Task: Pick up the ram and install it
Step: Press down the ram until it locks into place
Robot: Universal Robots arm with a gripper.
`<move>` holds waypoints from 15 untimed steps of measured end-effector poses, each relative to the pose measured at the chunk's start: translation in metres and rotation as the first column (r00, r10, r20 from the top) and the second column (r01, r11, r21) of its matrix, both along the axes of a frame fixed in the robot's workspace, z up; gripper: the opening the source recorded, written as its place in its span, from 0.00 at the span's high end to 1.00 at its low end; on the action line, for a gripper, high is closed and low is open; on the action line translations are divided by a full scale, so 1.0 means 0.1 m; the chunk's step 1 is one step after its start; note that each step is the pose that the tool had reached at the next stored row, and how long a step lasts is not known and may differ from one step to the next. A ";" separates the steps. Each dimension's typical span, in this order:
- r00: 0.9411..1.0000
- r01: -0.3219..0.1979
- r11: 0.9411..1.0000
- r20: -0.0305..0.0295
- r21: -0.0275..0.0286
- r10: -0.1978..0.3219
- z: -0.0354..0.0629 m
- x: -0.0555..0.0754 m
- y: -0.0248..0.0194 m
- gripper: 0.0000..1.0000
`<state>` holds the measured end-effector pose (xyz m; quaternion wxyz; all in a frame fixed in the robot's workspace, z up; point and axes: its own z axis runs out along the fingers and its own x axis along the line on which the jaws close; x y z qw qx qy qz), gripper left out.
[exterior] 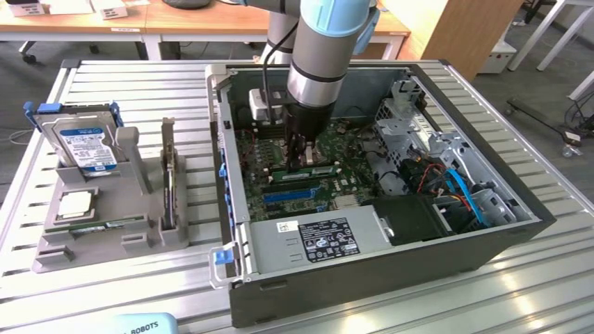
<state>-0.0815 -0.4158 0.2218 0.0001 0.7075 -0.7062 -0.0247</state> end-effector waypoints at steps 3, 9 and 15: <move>1.000 0.000 1.000 0.000 0.000 0.000 0.000 0.00 0.000 0.90; 1.000 0.000 1.000 0.000 0.000 0.000 0.056 0.00 0.000 0.90; 1.000 0.000 1.000 0.000 0.000 0.000 0.183 0.00 0.000 0.90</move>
